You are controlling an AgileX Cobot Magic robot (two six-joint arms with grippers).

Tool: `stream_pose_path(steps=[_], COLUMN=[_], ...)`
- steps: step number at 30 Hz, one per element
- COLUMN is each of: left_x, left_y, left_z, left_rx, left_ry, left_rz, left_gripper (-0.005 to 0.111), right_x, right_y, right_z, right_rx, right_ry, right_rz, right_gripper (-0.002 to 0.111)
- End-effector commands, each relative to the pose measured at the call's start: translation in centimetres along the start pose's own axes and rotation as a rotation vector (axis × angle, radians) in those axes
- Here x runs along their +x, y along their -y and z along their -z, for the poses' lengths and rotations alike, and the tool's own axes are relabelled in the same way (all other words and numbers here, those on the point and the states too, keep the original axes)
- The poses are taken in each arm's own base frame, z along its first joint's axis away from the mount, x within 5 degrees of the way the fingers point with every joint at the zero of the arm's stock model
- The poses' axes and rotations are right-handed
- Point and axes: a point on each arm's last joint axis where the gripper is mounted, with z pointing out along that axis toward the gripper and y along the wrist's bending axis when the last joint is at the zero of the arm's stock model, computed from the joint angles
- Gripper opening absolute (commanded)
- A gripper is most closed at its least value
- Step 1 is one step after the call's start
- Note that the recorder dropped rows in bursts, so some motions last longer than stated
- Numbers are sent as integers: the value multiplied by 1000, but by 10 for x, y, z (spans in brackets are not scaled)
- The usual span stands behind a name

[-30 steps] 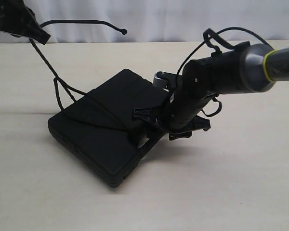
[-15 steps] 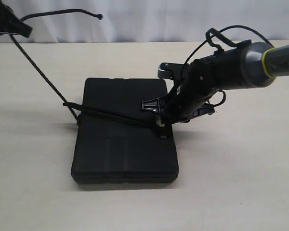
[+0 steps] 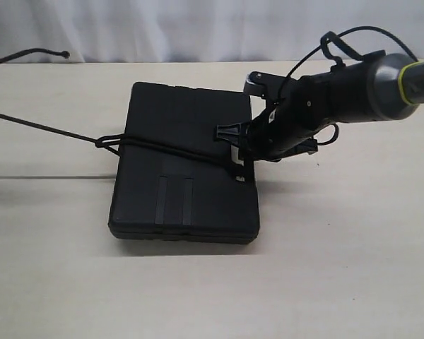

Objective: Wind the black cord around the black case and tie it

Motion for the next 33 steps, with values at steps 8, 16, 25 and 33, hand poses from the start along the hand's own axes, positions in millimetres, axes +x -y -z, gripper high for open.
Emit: stream_pose_path(steps=[8, 16, 25, 33], left_x=[44, 60, 71, 66], left_y=[-47, -59, -59, -59], left_z=[-44, -67, -86, -81], left_rx=[-181, -190, -163, -176], left_ry=[-14, -108, -183, -151], left_rz=[51, 13, 11, 5], left_gripper=[0, 0, 0, 8], right_x=[-8, -22, -19, -20], right_y=[19, 50, 42, 39], right_z=[4, 5, -4, -4], right_rx=[29, 59, -61, -88], right_ry=[-2, 32, 15, 17], right_rz=[-23, -103, -138, -136], right_gripper=[4, 4, 4, 4])
